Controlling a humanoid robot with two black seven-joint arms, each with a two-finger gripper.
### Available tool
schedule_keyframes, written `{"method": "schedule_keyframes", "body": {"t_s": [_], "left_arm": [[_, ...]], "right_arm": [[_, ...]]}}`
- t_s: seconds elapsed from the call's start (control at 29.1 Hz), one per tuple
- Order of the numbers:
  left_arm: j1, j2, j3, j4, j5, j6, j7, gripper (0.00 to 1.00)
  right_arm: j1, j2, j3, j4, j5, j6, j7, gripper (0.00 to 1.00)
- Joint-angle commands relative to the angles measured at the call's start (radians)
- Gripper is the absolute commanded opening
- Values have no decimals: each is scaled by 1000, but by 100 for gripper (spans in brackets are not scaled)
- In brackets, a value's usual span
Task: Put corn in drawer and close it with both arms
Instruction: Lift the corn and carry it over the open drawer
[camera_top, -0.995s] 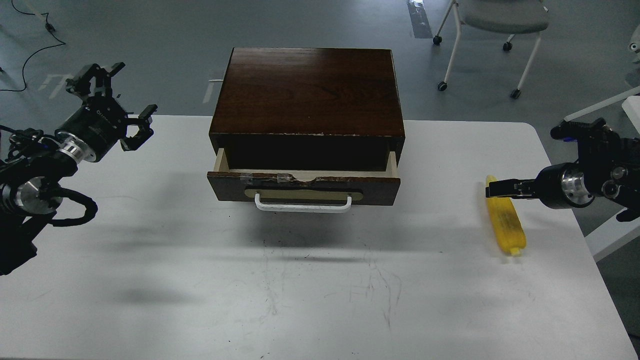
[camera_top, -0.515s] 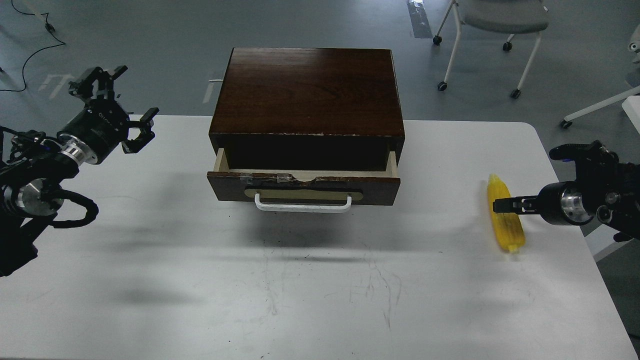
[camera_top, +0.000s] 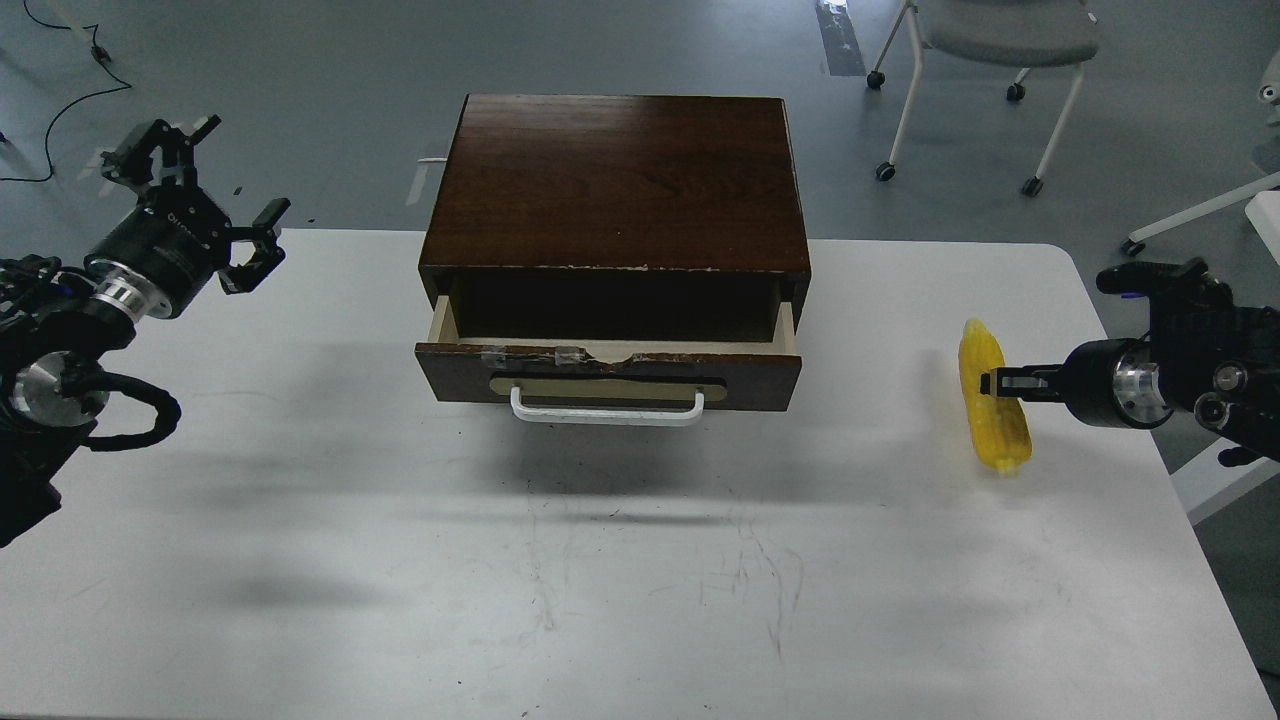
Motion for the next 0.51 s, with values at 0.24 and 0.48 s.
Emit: {"method": "schedule_keyframes", "body": {"t_s": [0.24,0.48], "left_arm": [[-1,26,6,-1,11,0,15,98],[-3,24,6,-1,11,0,12,98]], "right_arm": [[424,72,6,139,-196,1,0,0],[486,270,4,200,-464,1,15,0]]}}
